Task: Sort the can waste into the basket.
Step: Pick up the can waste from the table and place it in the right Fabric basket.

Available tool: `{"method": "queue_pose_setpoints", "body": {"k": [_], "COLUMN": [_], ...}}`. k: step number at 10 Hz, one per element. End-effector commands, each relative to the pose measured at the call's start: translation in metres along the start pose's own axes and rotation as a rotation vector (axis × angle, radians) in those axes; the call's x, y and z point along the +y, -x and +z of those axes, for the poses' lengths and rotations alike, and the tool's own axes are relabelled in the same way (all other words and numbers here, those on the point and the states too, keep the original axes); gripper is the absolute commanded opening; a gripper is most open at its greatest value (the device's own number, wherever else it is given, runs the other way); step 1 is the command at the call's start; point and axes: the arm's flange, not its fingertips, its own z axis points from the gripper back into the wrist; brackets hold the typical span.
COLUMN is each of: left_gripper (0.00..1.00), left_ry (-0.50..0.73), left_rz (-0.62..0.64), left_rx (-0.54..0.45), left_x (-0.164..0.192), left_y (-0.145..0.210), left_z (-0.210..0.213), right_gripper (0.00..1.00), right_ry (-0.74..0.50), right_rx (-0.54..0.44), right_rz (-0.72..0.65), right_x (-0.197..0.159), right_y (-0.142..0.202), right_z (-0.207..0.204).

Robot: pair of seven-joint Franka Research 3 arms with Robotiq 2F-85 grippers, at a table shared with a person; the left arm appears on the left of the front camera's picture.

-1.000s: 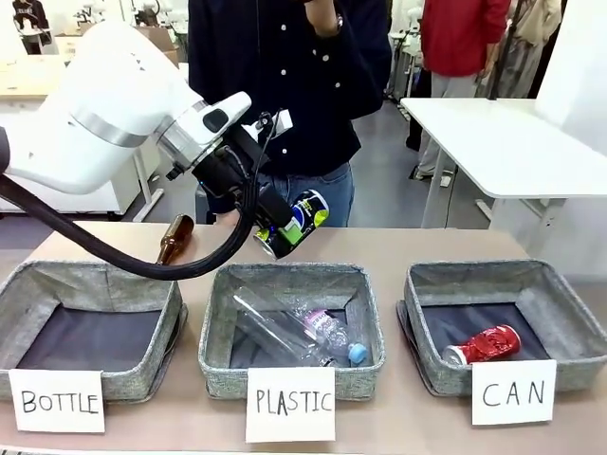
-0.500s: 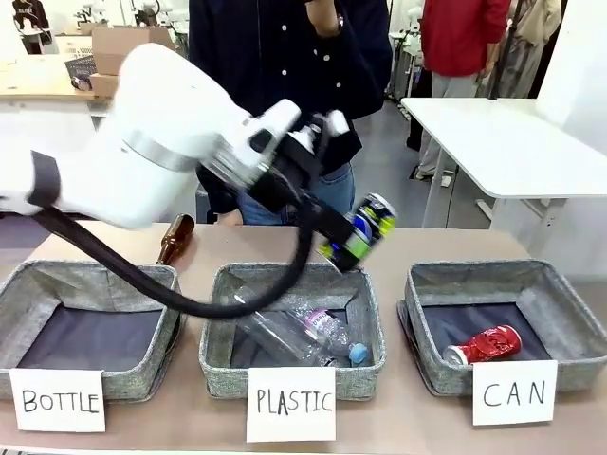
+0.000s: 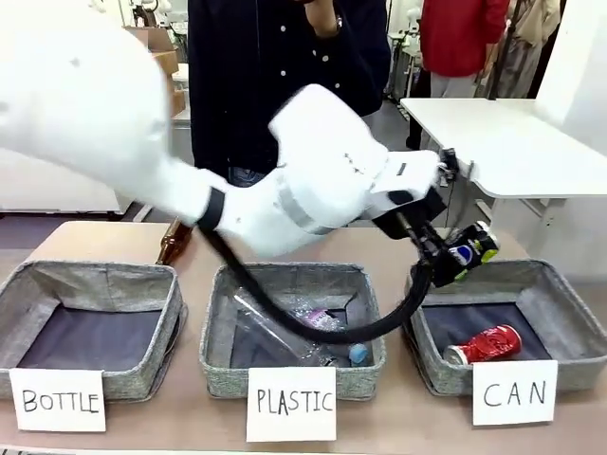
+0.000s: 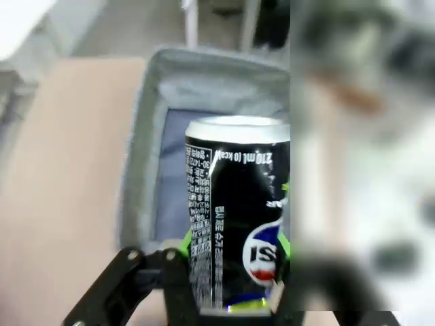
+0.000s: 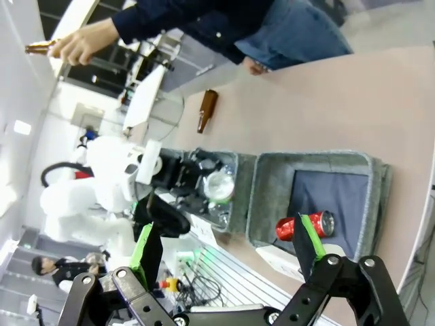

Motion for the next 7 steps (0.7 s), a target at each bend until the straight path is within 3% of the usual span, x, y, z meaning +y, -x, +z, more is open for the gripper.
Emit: {"method": "queue_pose_setpoints", "body": {"k": [1, 4, 6, 7], "left_gripper": [0.39, 0.39, 0.39, 0.96], "left_ry": [0.058, 0.135, 0.120, 0.122], "left_rz": [0.026, 0.045, 0.050, 0.064], "left_rx": [0.089, 0.138, 0.170, 0.191], "left_x": [0.033, 0.037, 0.038, 0.040], "left_y": [-0.054, -0.064, -0.066, -0.066], "left_z": [-0.028, -0.059, -0.068, -0.069], "right_gripper": [1.00, 1.00, 1.00, 1.00], "right_ry": [-0.002, -0.002, -0.002, -0.002], "right_rx": [0.010, 0.010, 0.010, 0.010], "right_rz": [-0.001, -0.001, -0.001, -0.001], "right_x": [0.002, 0.002, 0.002, 0.002], "right_y": [-0.001, -0.001, -0.001, -0.001], "right_z": [0.003, 0.003, 0.003, 0.003]}}
